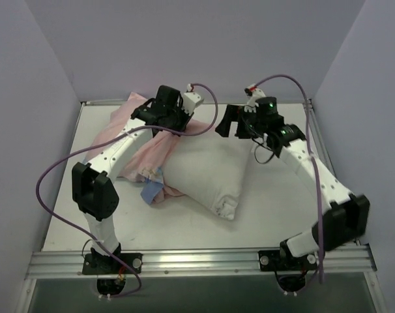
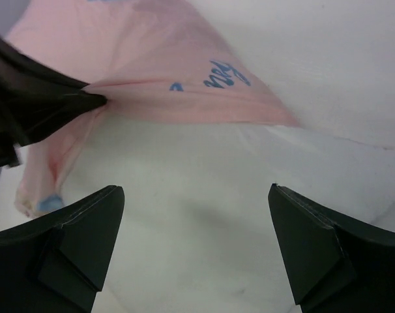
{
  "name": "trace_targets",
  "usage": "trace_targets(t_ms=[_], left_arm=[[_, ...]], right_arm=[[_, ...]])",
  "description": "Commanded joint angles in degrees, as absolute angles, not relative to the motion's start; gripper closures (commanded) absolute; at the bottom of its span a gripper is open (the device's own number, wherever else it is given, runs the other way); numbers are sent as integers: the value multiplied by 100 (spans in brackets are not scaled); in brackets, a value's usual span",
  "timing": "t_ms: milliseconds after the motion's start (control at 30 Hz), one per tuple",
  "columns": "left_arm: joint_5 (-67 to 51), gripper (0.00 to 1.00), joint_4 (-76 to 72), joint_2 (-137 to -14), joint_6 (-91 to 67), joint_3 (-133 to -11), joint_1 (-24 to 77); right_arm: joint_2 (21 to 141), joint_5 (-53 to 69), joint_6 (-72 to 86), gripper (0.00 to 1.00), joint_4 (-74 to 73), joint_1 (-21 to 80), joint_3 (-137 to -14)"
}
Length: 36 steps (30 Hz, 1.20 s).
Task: Remove the pillowcase from the pillow
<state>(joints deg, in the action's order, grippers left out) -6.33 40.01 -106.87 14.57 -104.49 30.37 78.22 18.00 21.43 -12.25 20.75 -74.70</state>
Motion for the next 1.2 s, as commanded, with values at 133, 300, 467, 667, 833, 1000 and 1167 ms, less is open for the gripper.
trace_targets(t_ms=[133, 300, 467, 667, 833, 1000, 1167], left_arm=[[-159, 98, 3788, -10713, 520, -10889, 2804], [-193, 98, 3911, -11038, 141, -11118, 2225], [586, 98, 3946, -11337, 272, -11496, 1706], [1160, 98, 3709, -11435, 641, -11505, 880], [1064, 98, 3586, -11435, 782, -11557, 309], [993, 98, 3516, -11470, 870, -11558, 53], [94, 94, 3769, -11479, 940, -11628, -290]], right_arm=[[10036, 1679, 1653, 5, -932, 3031, -7674], [10118, 2039, 1643, 95, -791, 3085, -7094], [9056, 1714, 1574, 100, -887, 3076, -6786], [8044, 1748, 1451, 100, -1555, 2173, -6171], [7568, 1995, 1345, 100, -1678, 1320, -5582], [7523, 1977, 1240, 100, -1854, 994, -5765], [7549, 2196, 1257, 100, -1802, 826, -5827]])
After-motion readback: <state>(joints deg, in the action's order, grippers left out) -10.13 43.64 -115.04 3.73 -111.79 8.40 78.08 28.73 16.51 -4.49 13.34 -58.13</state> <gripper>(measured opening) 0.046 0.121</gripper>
